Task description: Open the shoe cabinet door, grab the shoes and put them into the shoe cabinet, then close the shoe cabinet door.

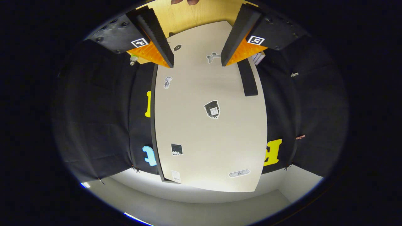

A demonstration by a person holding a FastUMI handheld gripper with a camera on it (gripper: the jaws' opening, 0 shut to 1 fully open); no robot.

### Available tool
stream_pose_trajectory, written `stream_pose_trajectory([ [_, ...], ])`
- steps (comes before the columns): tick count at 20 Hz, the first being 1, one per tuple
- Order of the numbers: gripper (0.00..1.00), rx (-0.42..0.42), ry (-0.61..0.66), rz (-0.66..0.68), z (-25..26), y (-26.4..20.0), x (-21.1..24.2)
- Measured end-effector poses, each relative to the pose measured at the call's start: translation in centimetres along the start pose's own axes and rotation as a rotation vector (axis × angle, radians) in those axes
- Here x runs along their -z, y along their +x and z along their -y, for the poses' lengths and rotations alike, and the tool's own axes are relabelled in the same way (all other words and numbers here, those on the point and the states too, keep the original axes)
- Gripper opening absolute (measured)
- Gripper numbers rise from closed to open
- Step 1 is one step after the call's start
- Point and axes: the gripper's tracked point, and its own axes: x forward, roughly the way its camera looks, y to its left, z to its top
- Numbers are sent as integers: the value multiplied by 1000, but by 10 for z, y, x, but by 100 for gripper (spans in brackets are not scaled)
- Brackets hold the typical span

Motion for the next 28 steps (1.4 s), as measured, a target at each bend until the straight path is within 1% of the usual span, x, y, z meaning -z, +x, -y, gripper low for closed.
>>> stream_pose_trajectory([
  [28,98,-1,-18,19,9,-2,-12],
])
